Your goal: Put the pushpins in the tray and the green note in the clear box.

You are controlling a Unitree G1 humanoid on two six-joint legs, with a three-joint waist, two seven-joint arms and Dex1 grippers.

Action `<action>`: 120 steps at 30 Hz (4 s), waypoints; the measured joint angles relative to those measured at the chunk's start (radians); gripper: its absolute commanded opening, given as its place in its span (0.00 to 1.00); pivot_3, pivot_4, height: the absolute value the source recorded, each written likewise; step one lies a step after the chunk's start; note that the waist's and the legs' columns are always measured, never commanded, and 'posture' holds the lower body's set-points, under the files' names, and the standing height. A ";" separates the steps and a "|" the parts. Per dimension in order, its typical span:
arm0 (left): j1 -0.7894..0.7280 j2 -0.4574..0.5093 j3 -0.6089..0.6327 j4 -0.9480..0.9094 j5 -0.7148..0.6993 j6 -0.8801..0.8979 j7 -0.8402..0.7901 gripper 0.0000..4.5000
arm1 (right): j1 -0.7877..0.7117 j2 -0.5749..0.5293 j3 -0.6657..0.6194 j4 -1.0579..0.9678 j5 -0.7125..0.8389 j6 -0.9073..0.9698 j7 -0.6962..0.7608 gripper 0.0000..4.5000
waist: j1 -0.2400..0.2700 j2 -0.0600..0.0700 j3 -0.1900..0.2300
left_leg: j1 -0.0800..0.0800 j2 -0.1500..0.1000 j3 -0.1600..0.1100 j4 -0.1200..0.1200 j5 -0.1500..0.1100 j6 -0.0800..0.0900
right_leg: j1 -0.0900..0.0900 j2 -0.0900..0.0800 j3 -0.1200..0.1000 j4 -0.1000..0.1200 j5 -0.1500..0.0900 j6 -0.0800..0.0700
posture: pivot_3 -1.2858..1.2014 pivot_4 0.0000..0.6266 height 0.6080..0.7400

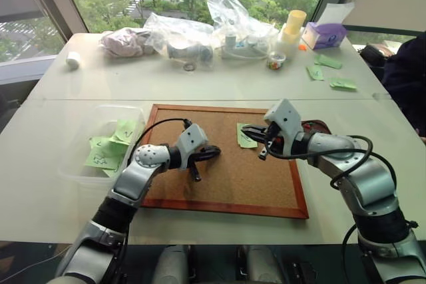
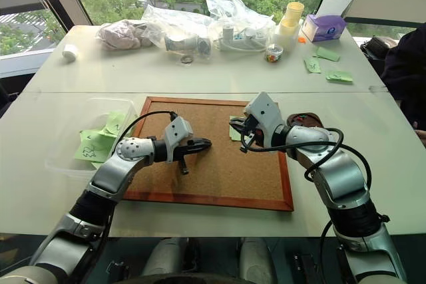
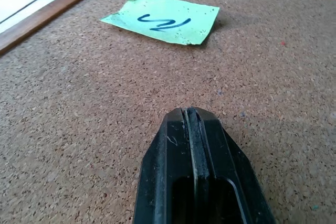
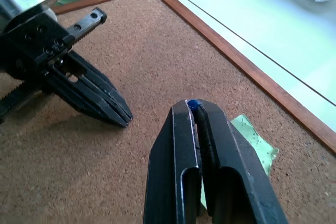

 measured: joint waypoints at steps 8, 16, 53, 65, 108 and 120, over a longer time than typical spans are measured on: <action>-0.052 0.076 0.008 0.009 -0.025 0.046 -0.095 0.00 | 0.064 -0.048 -0.195 0.139 -0.018 -0.048 -0.053 0.01 | 0.009 -0.003 0.002 | -0.002 -0.001 0.000 0.000 0.000 -0.001 | -0.001 -0.001 0.000 0.000 0.000 0.000 | 0.52 0.24 1.00; -0.093 0.083 0.032 0.010 -0.043 0.063 -0.123 0.00 | 0.096 -0.100 -0.257 0.345 -0.072 -0.137 -0.069 0.01 | 0.007 -0.004 0.002 | -0.002 -0.001 0.001 0.000 0.001 -0.001 | -0.001 -0.001 0.000 0.000 0.000 0.000 | 0.52 0.24 1.00; -0.286 -0.028 0.104 0.147 -0.083 0.042 -0.131 0.00 | -0.050 0.158 -0.027 0.218 -0.024 0.123 -0.222 0.88 | 0.009 -0.004 0.004 | -0.003 -0.001 0.001 0.000 0.003 -0.005 | -0.001 0.002 0.000 0.000 0.000 0.001 | 0.52 0.24 1.00; -0.284 -0.018 0.104 0.138 -0.082 0.042 -0.109 0.00 | -0.050 0.156 0.100 0.215 -0.118 0.063 -0.204 0.59 | 0.004 -0.004 0.003 | -0.003 -0.001 0.001 0.000 0.003 -0.005 | -0.001 0.003 0.000 0.000 0.000 0.001 | 0.52 0.24 1.00; -0.421 -0.117 -0.017 0.554 0.078 -0.348 -0.322 0.72 | -0.006 0.078 0.206 0.137 -0.258 -0.063 -0.077 0.00 | 0.006 -0.004 0.004 | -0.003 -0.001 0.002 0.001 0.003 -0.005 | -0.001 0.002 0.000 0.000 0.000 0.001 | 0.52 0.24 1.00; -0.422 -0.130 -0.012 0.521 0.068 -0.281 -0.380 0.01 | -0.006 0.082 0.206 0.135 -0.273 -0.059 -0.076 0.00 | 0.006 -0.004 0.004 | -0.003 -0.001 0.001 0.001 0.003 -0.005 | -0.001 0.002 0.000 0.000 0.000 0.001 | 0.52 0.24 1.00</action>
